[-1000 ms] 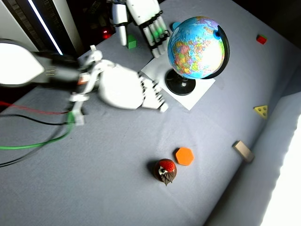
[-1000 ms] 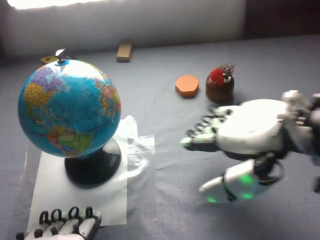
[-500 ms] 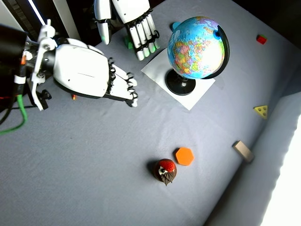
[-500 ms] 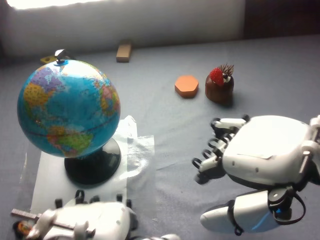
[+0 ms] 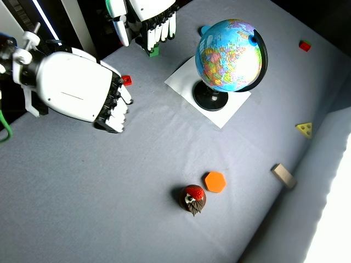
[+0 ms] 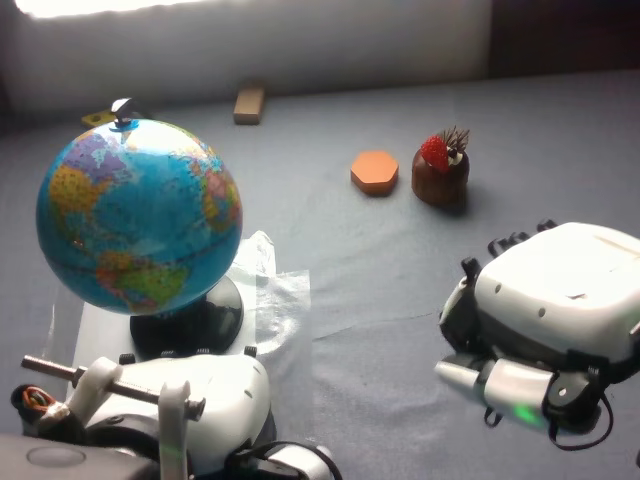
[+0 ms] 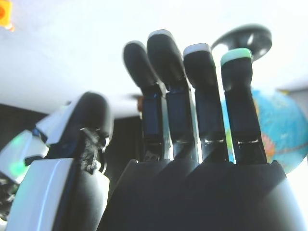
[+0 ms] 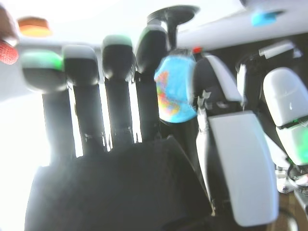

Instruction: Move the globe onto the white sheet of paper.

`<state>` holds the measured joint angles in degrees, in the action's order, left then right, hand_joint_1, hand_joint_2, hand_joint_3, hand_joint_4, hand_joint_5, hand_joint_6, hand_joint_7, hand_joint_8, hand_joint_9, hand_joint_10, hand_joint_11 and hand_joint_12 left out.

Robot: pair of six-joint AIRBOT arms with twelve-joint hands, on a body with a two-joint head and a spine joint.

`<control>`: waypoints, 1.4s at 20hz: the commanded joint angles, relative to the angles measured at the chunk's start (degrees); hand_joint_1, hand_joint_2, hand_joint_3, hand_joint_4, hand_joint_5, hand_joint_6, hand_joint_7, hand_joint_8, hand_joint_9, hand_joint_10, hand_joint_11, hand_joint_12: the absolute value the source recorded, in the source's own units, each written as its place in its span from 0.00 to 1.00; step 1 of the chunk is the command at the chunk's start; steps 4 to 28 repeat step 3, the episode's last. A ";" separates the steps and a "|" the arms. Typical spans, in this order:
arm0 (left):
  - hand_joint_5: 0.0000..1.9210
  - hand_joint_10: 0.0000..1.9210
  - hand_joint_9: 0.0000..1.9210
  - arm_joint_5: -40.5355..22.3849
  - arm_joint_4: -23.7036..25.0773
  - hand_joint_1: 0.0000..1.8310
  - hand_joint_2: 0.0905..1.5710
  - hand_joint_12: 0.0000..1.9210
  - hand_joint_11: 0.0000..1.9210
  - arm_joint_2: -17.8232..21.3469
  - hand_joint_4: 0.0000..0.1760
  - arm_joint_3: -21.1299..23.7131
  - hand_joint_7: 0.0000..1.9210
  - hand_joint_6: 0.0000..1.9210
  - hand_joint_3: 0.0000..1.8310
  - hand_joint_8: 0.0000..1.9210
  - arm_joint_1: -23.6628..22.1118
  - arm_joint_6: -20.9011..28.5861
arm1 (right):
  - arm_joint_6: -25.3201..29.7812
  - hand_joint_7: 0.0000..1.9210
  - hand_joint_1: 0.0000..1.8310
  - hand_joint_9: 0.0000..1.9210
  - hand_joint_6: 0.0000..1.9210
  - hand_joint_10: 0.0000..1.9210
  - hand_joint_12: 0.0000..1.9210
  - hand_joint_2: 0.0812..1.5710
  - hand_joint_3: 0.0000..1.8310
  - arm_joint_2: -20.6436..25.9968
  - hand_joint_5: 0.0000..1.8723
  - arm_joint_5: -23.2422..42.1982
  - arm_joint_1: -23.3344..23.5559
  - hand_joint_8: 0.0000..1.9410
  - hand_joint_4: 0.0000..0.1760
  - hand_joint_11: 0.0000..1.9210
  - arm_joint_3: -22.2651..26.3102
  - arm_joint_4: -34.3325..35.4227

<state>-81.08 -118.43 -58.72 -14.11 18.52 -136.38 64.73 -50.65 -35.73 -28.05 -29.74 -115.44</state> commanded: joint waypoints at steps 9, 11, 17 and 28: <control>0.50 1.00 0.59 -1.69 2.17 0.35 0.91 1.00 0.56 -0.19 0.00 -0.09 0.57 0.96 0.00 1.00 -3.84 -3.28 | 0.27 0.60 0.44 0.65 1.00 1.00 1.00 0.89 0.02 0.30 0.55 -6.18 1.01 1.00 0.00 0.68 1.12 -1.37; 0.50 1.00 0.59 -1.69 2.17 0.35 0.91 1.00 0.56 -0.19 0.00 -0.09 0.57 0.96 0.00 1.00 -3.84 -3.28 | 0.27 0.60 0.44 0.65 1.00 1.00 1.00 0.89 0.02 0.30 0.55 -6.18 1.01 1.00 0.00 0.68 1.12 -1.37; 0.50 1.00 0.59 -1.69 2.17 0.35 0.91 1.00 0.56 -0.19 0.00 -0.09 0.57 0.96 0.00 1.00 -3.84 -3.28 | 0.27 0.60 0.44 0.65 1.00 1.00 1.00 0.89 0.02 0.30 0.55 -6.18 1.01 1.00 0.00 0.68 1.12 -1.37; 0.50 1.00 0.59 -1.69 2.17 0.35 0.91 1.00 0.56 -0.19 0.00 -0.09 0.57 0.96 0.00 1.00 -3.84 -3.28 | 0.27 0.60 0.44 0.65 1.00 1.00 1.00 0.89 0.02 0.30 0.55 -6.18 1.01 1.00 0.00 0.68 1.12 -1.37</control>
